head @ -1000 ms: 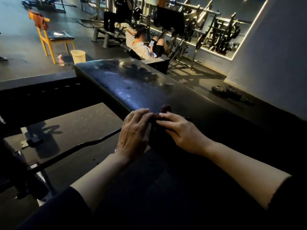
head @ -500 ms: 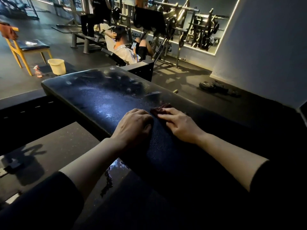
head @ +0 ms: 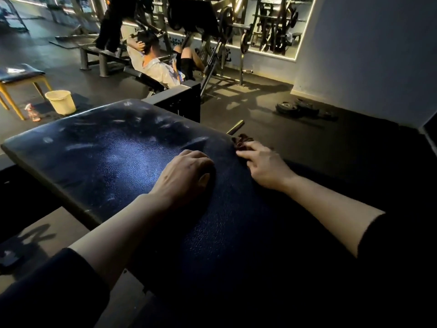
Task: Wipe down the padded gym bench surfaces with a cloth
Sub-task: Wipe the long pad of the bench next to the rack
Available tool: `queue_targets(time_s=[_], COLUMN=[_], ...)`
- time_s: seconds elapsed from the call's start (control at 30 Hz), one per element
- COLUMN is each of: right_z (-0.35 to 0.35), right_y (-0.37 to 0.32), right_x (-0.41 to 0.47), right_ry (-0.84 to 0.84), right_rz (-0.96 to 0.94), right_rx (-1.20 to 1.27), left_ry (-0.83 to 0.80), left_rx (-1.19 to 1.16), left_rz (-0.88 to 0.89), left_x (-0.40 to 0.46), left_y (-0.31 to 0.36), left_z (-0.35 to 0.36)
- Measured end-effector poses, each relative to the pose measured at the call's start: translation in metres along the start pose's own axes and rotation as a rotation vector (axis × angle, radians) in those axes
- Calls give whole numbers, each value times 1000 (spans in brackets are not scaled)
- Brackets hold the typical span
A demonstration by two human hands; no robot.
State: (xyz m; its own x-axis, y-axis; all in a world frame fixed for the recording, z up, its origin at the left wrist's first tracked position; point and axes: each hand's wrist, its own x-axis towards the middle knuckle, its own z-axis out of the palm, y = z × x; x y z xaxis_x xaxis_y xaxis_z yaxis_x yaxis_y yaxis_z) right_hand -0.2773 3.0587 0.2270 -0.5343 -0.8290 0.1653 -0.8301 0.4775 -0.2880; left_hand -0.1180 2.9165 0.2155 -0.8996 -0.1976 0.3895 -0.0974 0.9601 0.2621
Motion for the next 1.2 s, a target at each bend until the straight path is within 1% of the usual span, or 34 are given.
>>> queue_targets(time_s=[0.1, 0.13, 0.17, 0.2, 0.23, 0.3, 0.33, 0.37, 0.4, 0.53, 0.57, 0.6, 0.67, 0.7, 0.73, 0.8, 0.83, 0.87, 0.93, 1.03, 1.1, 1.13, 1.2], right_z=[-5, -10, -16, -21, -26, -38, -40, -37, -31, -2, 0, -1, -13, -20, -31, -50, -55, -54, -43, -17, -6, -6, -21], right_y=[-11, -8, 0, 14, 30, 56, 59, 54, 40, -44, -56, -60, -47, -32, -16, 7, 12, 9, -18, -81, -111, -116, -109], right_x=[-53, -63, -65, -63, -57, -46, -41, -37, -33, -36, -43, -54, -81, -94, -110, -135, -142, -145, -139, -127, -133, -142, -164], right_ry=[-38, -58, -69, -72, -60, 3, 28, 40, 36, -36, -50, -57, -56, -45, -27, 49, 83, 102, 93, 19, -34, -36, -29], right_rz=[-186, -200, -172, -103, 17, 317, 411, 440, 427, 131, 86, 70, 90, 130, 212, 431, 523, 573, 533, 299, 188, 173, 230], right_rx=[25, 30, 16, -15, -46, -71, -79, -91, -88, -47, -54, -55, -93, -116, -137, -167, -153, -131, -80, -12, 18, 23, 9], left_ry=[1, -7, -23, -49, -75, -110, -119, -123, -132, -148, -135, -124, -140, -152, -156, -149, -139, -132, -117, -117, -114, -109, -105], left_rx=[-24, -31, -32, -30, -30, -34, -35, -36, -34, -25, -36, -45, -36, -27, -28, -49, -56, -59, -65, -70, -86, -88, -89], left_rz=[51, 81, 104, 127, 153, 195, 203, 210, 219, 253, 267, 286, 319, 325, 323, 305, 301, 305, 322, 351, 358, 356, 349], left_x=[10, 13, 16, 18, 19, 19, 17, 15, 13, 8, 6, 3, -5, -10, -15, -24, -28, -33, -42, -54, -62, -66, -76], left_y=[6, 7, 7, 6, 5, 1, 0, -1, -2, 4, 7, 8, 9, 8, 6, 4, 3, 3, 5, 13, 17, 17, 15], left_z=[10, 13, 14, 14, 13, 9, 7, 5, 4, 1, 0, -1, -2, -3, -4, -6, -7, -8, -9, -11, -14, -16, -21])
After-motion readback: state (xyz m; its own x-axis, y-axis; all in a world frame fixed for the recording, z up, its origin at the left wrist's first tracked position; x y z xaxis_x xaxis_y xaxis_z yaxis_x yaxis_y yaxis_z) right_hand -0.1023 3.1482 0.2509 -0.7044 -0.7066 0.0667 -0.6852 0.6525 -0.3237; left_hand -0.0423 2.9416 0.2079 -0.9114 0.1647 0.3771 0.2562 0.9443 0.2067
